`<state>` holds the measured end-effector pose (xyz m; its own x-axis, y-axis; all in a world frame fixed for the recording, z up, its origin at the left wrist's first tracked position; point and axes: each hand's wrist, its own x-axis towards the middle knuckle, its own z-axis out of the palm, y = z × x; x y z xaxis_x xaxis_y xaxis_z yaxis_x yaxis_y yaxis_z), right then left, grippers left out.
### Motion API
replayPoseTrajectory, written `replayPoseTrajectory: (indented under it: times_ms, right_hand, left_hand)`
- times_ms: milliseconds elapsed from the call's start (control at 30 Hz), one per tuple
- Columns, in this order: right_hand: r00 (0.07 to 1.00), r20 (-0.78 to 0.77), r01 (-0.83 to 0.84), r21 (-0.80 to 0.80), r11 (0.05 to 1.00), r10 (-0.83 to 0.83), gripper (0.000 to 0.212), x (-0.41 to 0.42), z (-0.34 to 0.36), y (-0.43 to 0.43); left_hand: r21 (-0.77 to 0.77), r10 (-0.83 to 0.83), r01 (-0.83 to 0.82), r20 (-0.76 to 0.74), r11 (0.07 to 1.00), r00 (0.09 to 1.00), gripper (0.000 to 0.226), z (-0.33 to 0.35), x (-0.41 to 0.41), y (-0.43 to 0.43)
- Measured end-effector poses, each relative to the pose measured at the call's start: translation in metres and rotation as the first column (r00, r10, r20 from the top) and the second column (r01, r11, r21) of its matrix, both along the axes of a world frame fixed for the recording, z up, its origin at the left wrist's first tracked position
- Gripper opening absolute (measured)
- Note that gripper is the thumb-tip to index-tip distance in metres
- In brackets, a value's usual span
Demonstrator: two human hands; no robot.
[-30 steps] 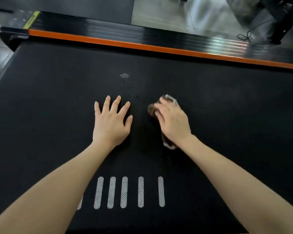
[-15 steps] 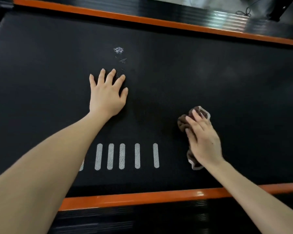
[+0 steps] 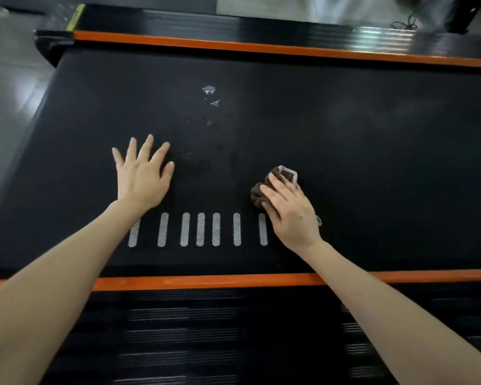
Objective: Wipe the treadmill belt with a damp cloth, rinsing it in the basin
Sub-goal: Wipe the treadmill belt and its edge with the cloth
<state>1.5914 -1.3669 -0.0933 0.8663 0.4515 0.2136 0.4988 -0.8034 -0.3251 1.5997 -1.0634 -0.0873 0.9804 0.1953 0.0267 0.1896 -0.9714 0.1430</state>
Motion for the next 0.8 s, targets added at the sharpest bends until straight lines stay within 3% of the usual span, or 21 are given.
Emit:
replayPoseTrajectory:
  times_ms: [100, 167, 267, 367, 467, 567, 667, 733, 800]
  right_hand:
    - [0.998, -0.029, -0.058, 0.039, 0.998, 0.059, 0.038, -0.008, 0.005, -0.003]
    - [0.976, -0.065, -0.202, 0.072, 0.977, 0.207, 0.037, -0.025, 0.008, -0.001]
    - [0.881, -0.083, -0.461, 0.058, 0.885, 0.465, 0.033, -0.035, 0.006, 0.014]
    - [0.822, -0.006, -0.569, 0.022, 0.822, 0.569, 0.030, -0.012, -0.001, 0.042]
    - [0.864, 0.073, -0.500, 0.021, 0.866, 0.498, 0.030, 0.024, -0.008, 0.073]
    - [0.974, 0.071, -0.221, 0.069, 0.973, 0.216, 0.032, 0.078, -0.006, 0.110]
    - [1.000, -0.008, 0.004, 0.036, 0.999, -0.003, 0.031, 0.110, 0.002, 0.139]
    - [0.999, 0.030, -0.031, 0.030, 0.999, 0.030, 0.034, 0.088, 0.000, 0.138]
    - [0.964, 0.030, -0.264, 0.028, 0.964, 0.264, 0.037, 0.034, 0.001, 0.123]
  left_hand:
    - [0.009, 0.069, -0.069, -0.050, 0.998, 0.996, 0.055, -0.011, -0.008, 0.009]
    - [0.012, 0.067, -0.067, -0.034, 0.998, 0.997, 0.055, -0.015, -0.008, 0.005]
    - [0.022, 0.080, -0.080, -0.012, 0.997, 0.997, 0.054, -0.016, -0.009, 0.005]
    - [0.033, 0.081, -0.080, -0.007, 0.996, 0.997, 0.054, -0.017, -0.008, 0.004]
    - [0.041, 0.085, -0.084, -0.011, 0.996, 0.996, 0.055, -0.017, -0.008, 0.005]
    - [0.039, 0.079, -0.079, -0.001, 0.996, 0.997, 0.055, -0.018, -0.008, 0.006]
    - [0.021, 0.083, -0.083, -0.001, 0.996, 0.997, 0.055, -0.018, -0.007, 0.006]
    - [0.022, 0.080, -0.080, 0.001, 0.997, 0.997, 0.054, -0.020, -0.007, 0.006]
    - [0.018, 0.082, -0.082, 0.011, 0.996, 0.997, 0.057, -0.020, -0.007, 0.006]
